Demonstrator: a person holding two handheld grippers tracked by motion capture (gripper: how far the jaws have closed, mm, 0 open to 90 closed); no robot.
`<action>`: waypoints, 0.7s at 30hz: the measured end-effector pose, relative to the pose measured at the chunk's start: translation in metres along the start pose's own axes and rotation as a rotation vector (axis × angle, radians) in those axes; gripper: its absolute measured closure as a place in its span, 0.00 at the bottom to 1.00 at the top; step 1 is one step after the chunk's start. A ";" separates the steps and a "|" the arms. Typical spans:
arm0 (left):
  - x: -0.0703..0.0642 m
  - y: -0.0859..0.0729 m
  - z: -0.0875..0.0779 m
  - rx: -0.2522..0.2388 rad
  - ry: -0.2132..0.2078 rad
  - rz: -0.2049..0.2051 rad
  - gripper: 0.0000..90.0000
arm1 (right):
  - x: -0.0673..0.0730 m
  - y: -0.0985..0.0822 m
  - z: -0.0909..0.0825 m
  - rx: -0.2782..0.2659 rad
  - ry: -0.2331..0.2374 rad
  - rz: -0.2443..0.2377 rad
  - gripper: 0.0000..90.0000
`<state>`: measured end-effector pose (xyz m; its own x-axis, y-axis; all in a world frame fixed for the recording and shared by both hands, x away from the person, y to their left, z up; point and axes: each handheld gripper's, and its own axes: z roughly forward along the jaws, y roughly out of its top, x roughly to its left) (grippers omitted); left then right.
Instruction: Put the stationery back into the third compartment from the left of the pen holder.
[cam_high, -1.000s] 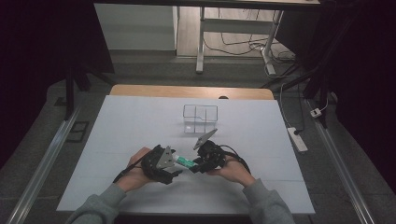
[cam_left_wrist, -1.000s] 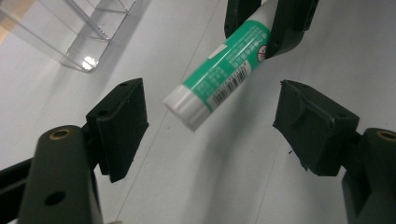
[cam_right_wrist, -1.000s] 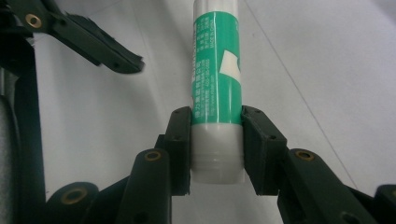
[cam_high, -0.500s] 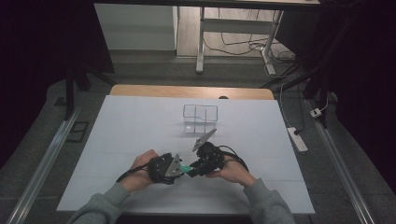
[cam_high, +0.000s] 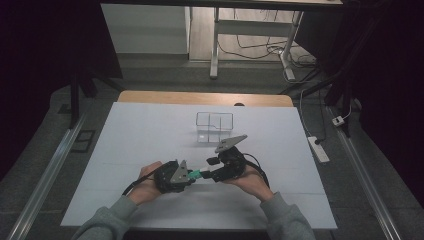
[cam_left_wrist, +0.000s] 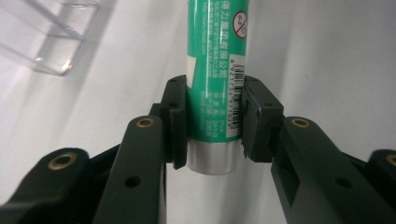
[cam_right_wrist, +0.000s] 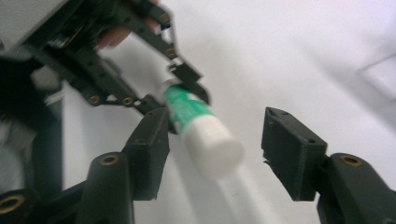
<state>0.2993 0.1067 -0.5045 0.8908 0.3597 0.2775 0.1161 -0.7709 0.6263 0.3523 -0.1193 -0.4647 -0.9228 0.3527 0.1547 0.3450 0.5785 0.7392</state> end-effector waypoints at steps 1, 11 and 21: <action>0.002 -0.001 -0.001 -0.010 0.012 -0.016 0.72 | -0.002 -0.001 -0.003 -0.024 -0.020 0.012 0.45; 0.014 -0.009 -0.008 -0.106 0.057 -0.159 0.72 | -0.014 -0.013 -0.019 -0.168 -0.095 0.118 0.42; 0.011 -0.007 -0.011 -0.168 0.074 -0.178 0.72 | -0.007 -0.015 -0.006 -0.186 -0.072 0.131 0.38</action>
<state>0.3032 0.1216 -0.4981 0.8273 0.5246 0.2008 0.1881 -0.5956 0.7810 0.3530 -0.1346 -0.4730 -0.8553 0.4711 0.2156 0.4176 0.3806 0.8251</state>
